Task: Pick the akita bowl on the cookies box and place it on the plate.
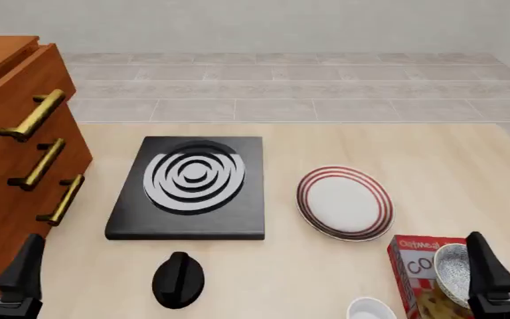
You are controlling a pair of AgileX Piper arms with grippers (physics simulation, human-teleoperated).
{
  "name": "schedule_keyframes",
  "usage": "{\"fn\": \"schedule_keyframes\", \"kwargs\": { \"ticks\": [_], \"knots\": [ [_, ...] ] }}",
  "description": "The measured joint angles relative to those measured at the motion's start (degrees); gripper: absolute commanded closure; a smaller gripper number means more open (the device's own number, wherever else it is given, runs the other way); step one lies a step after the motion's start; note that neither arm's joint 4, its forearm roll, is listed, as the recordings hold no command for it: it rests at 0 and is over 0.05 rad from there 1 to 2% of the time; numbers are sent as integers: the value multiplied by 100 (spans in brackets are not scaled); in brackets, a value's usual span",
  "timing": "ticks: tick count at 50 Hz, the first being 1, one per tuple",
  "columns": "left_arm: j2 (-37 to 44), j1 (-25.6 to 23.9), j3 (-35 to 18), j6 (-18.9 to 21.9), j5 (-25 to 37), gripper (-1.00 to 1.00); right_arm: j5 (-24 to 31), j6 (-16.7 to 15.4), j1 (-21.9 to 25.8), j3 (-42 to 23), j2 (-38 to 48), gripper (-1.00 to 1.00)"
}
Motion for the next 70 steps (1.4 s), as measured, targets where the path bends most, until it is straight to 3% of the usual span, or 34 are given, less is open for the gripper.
{"fn": "schedule_keyframes", "kwargs": {
  "ticks": [34,46,58,62,70],
  "knots": [
    [0,0,0,0,0,-100,244,-53,156,-216,-114,-100],
    [0,0,0,0,0,-100,1055,181,282,-1152,293,-100],
    [0,0,0,0,0,-100,2096,473,124,-2442,1412,-100],
    [0,0,0,0,0,-100,2445,401,-77,-2863,1662,-100],
    [0,0,0,0,0,-100,2991,-45,-594,-3547,2214,-100]
  ]
}}
